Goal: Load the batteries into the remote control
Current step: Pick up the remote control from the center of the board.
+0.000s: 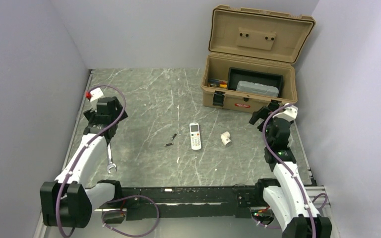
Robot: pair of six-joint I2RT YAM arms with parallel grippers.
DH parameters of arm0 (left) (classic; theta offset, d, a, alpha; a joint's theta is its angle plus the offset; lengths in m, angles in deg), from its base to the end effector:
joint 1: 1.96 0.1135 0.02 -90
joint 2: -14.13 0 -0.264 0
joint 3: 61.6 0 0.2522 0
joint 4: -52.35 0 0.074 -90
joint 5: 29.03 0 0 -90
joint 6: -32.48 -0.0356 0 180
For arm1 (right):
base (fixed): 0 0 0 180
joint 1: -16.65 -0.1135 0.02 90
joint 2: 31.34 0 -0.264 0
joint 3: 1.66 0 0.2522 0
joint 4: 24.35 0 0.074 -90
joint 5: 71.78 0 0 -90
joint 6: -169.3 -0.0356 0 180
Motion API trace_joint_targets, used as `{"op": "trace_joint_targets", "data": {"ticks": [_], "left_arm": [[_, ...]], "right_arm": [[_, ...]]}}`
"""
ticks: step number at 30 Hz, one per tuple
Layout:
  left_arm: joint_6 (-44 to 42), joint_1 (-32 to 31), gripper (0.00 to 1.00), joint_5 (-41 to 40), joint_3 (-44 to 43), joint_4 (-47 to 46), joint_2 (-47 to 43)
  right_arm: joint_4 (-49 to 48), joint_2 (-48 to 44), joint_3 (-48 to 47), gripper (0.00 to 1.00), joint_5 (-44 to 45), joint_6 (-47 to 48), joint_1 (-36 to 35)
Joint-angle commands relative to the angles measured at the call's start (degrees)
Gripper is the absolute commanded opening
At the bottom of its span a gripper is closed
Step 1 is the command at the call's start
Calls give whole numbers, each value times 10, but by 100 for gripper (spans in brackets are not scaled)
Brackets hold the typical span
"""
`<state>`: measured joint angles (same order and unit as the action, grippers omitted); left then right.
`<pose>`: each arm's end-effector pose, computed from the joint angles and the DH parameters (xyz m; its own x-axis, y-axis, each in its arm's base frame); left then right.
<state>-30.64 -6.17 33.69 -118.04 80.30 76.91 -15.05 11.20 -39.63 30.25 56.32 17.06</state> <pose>0.2377 -0.0011 0.2609 -0.3599 -0.3764 -0.8537 -0.5327 0.8341 -0.1432 0.1825 -0.0087 0.2458 -0.1390 0.3828 -0.9133 0.2863 0.8984 0.3330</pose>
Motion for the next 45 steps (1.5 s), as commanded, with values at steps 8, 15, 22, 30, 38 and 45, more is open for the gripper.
{"op": "trace_joint_targets", "data": {"ticks": [8,15,22,30,38,45], "left_arm": [[1,-2,99,164,-72,167,-124],[-57,-5,99,257,-80,205,-148],[-122,-9,99,278,-39,204,-176],[-135,-9,99,296,-24,200,-179],[-139,-9,99,308,-21,198,-181],[-140,-9,99,315,-23,196,-177]], "right_arm": [[117,25,-71,95,69,-41,-286],[65,178,-105,93,125,-86,-478],[24,324,-149,93,145,-103,-542],[2,422,-185,95,128,-133,-550],[25,492,-217,90,149,-157,-552],[43,505,-221,79,166,-154,-555]]}}
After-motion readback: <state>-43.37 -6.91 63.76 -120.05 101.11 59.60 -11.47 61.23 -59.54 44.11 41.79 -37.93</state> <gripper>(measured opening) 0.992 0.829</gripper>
